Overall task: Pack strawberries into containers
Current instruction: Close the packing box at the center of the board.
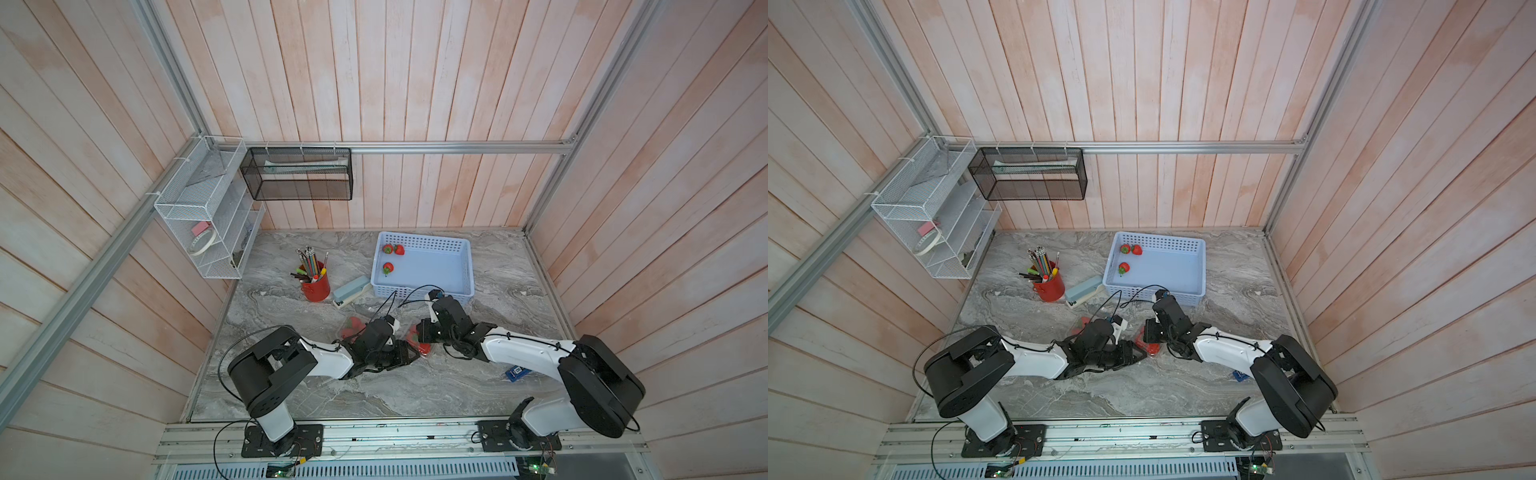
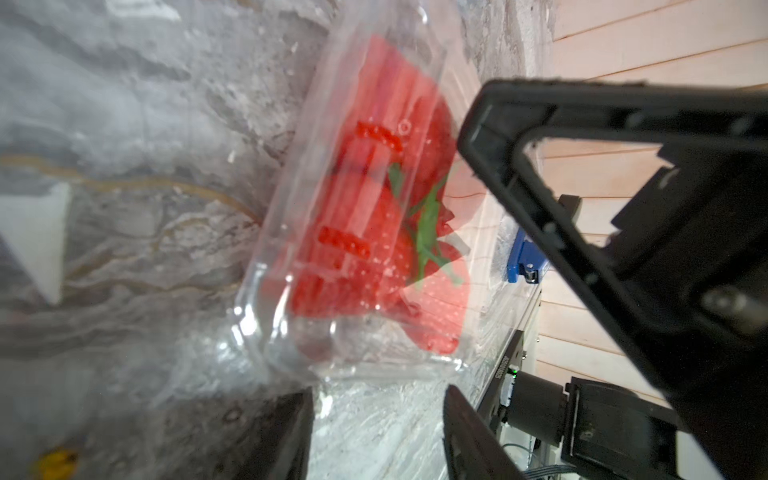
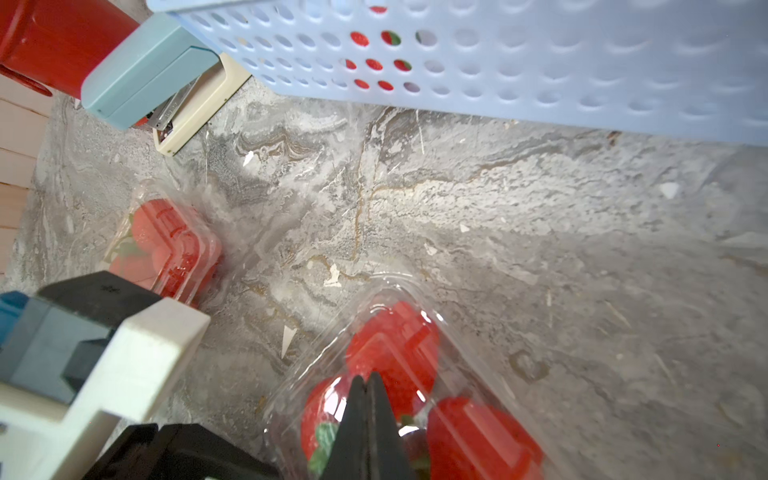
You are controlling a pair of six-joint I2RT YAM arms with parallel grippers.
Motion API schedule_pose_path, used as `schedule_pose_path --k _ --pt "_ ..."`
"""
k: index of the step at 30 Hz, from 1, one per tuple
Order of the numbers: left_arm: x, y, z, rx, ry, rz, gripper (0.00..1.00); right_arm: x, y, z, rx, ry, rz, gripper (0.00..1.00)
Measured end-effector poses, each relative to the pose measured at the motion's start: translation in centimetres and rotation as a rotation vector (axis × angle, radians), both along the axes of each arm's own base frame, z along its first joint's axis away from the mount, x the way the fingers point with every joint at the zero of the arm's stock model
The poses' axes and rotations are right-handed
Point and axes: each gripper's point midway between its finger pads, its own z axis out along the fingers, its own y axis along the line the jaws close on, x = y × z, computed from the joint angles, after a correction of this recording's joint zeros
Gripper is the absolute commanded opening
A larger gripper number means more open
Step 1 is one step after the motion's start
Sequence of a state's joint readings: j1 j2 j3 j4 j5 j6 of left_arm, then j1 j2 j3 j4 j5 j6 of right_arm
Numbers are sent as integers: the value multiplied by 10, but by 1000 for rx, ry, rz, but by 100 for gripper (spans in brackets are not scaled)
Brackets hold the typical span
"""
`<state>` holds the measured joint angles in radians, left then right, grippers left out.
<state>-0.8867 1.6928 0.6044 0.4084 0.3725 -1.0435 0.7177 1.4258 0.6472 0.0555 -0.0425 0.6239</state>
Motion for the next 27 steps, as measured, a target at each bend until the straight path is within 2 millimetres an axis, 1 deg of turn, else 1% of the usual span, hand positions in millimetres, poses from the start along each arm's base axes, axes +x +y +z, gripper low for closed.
schedule_pose_path --k 3,6,8,10,12,14,17,20,22,25,27 --pt "-1 4 2 23 -4 8 57 -3 -11 9 -2 -16 -21 2" --pt "2 12 9 67 -30 28 57 -6 -20 24 6 -48 -41 2" --pt "7 15 20 82 -66 47 54 -7 -23 34 17 -67 -47 2" --pt "14 20 36 91 -115 73 50 -8 -24 40 27 -77 -47 0" --pt "21 26 50 100 -159 106 47 -8 -23 40 27 -75 -44 0" --pt "27 36 60 114 -191 143 46 -8 -21 34 15 -59 -37 0" --pt "38 54 69 138 -217 214 46 -6 -10 26 -5 -32 -6 0" --pt "45 74 72 154 -228 275 47 -2 13 23 -14 -21 44 0" --pt "48 87 70 169 -223 309 48 0 32 23 -14 -24 82 0" --pt "47 97 67 187 -217 331 49 1 56 20 -11 -22 134 0" --pt "47 100 66 194 -213 335 49 -2 66 13 -12 -10 158 0"
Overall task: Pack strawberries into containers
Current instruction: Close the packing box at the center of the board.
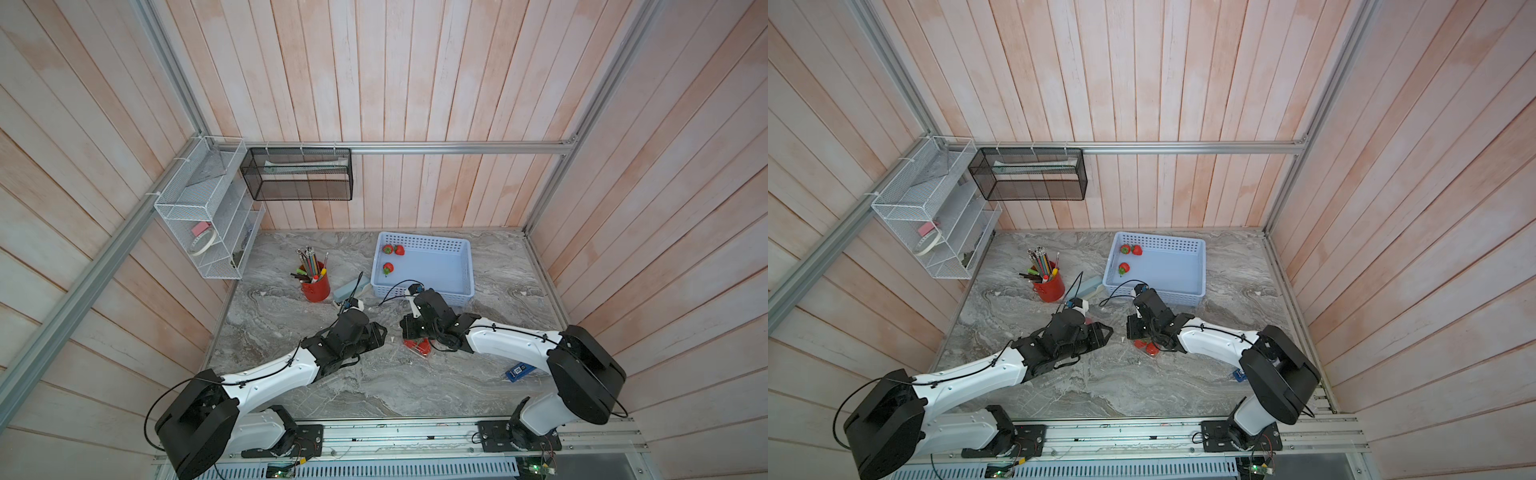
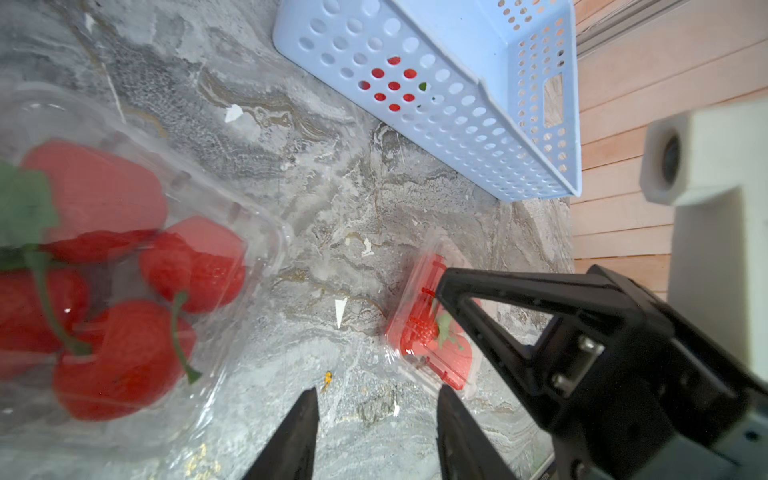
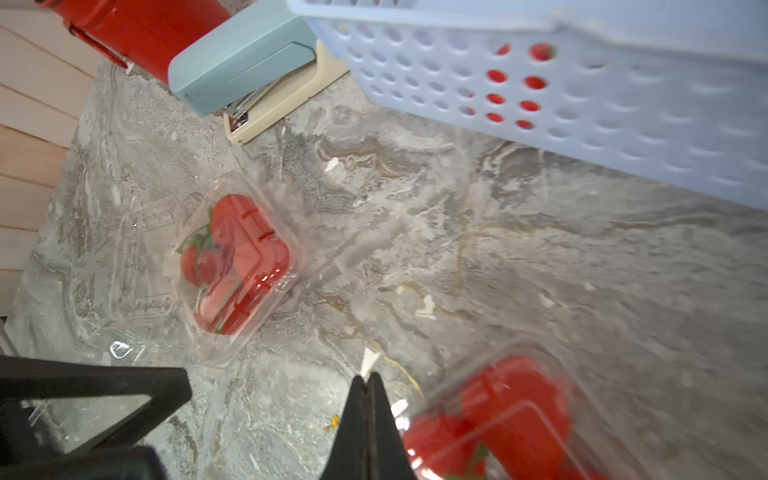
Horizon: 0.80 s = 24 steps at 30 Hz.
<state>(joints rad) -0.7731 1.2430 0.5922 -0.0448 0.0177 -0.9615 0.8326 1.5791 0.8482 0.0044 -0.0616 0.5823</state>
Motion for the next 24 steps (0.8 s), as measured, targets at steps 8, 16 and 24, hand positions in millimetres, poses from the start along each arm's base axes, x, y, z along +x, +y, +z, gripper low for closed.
schedule_pose_path --k 8,16,24 --pt "0 3 -1 7 6 5 57 -17 4 -22 -26 60 34 0" --pt "1 0 -15 32 26 -9 67 -42 -31 -22 -92 91 16 0" --pt "10 -22 -30 36 55 -69 92 -57 -72 3 -132 54 -39 0"
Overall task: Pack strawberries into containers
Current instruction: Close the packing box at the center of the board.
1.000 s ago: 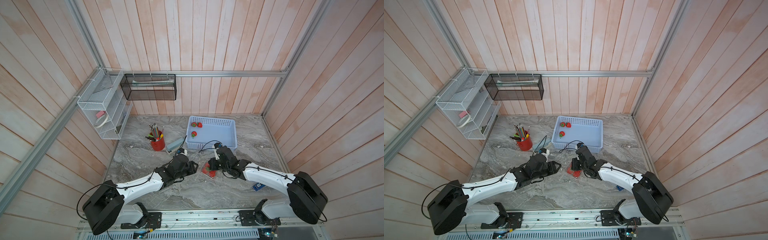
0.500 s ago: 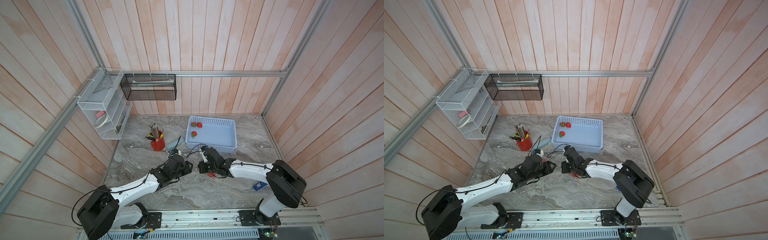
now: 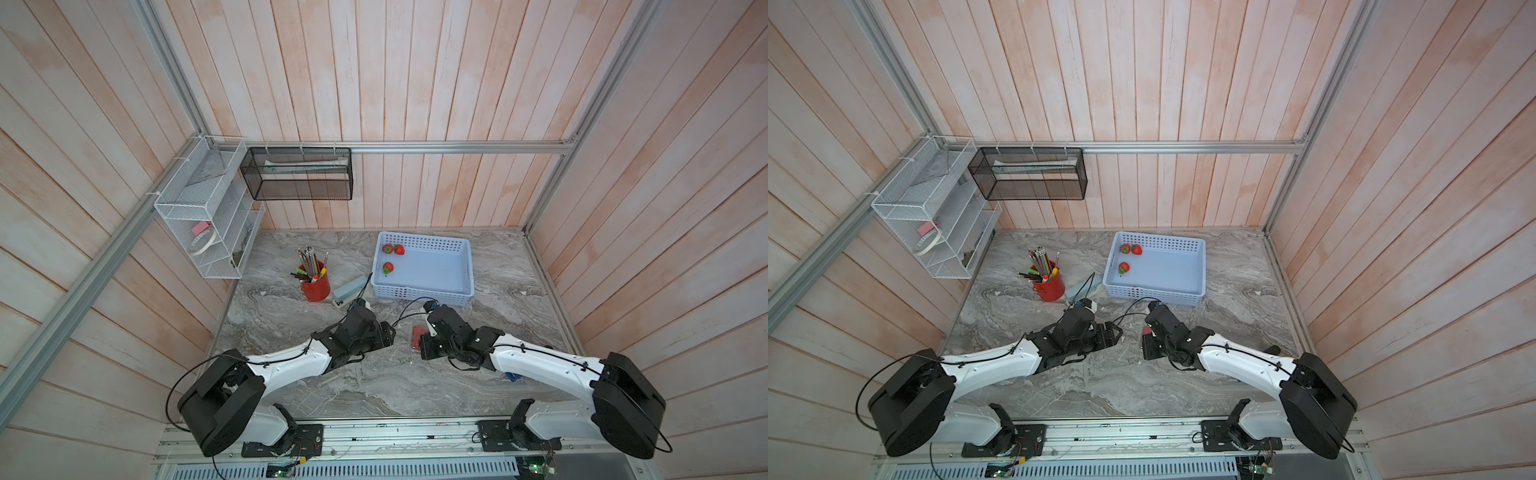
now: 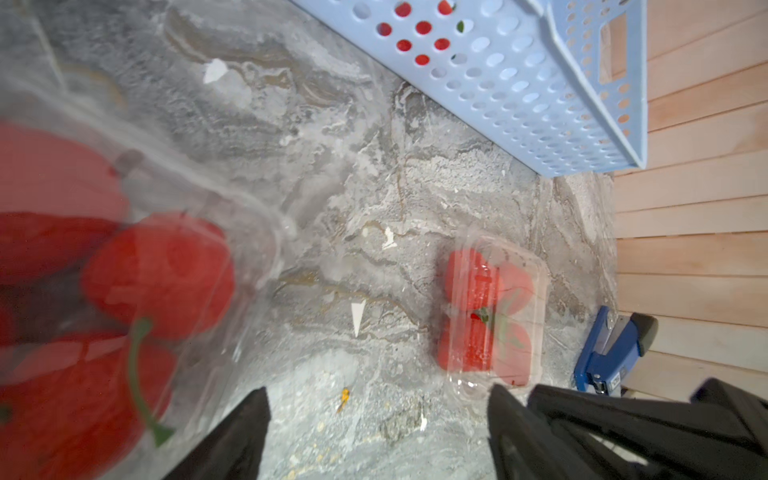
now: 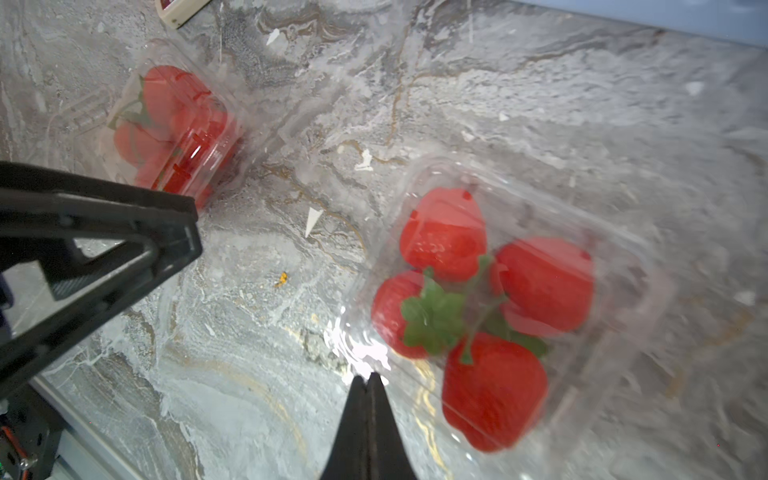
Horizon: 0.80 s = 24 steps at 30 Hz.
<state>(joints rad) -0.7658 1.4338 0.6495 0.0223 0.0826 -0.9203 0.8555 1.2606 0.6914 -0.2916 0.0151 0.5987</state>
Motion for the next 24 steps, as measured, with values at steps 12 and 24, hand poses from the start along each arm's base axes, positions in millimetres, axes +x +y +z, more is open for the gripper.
schedule_pose_path --k 12,24 --pt "27 -55 -10 -101 4 -98 93 23 -74 7 14 -35 -236 8" --pt "39 -76 -21 -144 -5 -141 90 34 -84 -20 -3 56 -271 4"
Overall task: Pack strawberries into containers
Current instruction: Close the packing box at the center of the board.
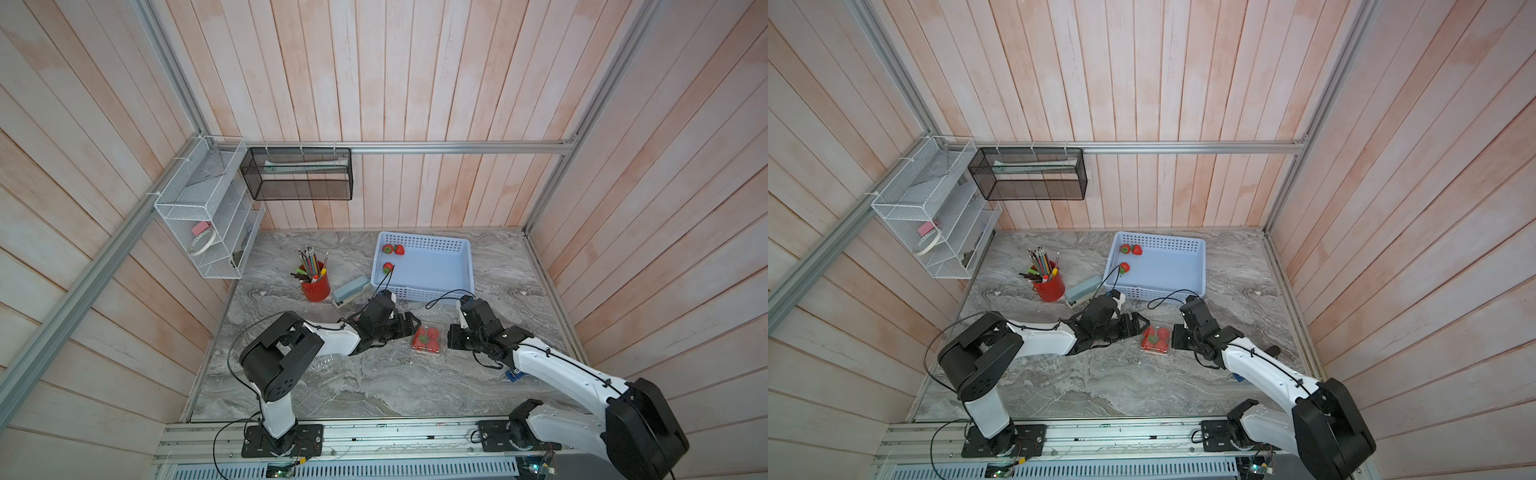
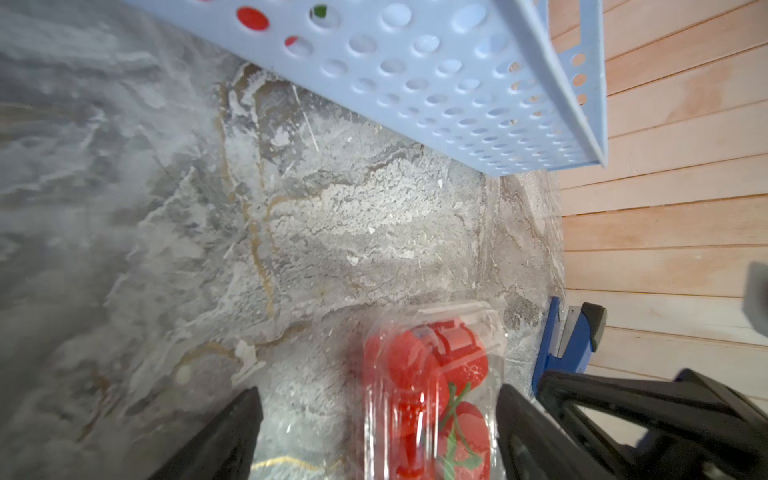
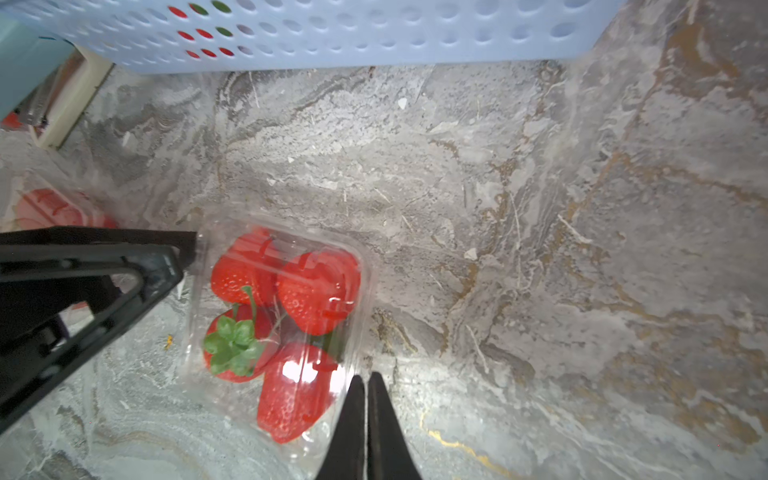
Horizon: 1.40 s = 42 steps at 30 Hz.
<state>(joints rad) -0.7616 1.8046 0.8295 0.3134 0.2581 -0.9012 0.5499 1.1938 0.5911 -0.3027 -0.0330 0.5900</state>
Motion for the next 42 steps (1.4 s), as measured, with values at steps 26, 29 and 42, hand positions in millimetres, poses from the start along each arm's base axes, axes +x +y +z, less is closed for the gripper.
schedule_pose_path --k 26,29,42 --pt "1 17 -2 -30 7 10 85 59 45 -14 22 45 93 3" --pt "-2 21 -2 -31 7 14 82 59 45 -14 18 43 98 3" --pt "-6 25 -6 -81 8 28 61 52 37 -5 7 29 89 3"
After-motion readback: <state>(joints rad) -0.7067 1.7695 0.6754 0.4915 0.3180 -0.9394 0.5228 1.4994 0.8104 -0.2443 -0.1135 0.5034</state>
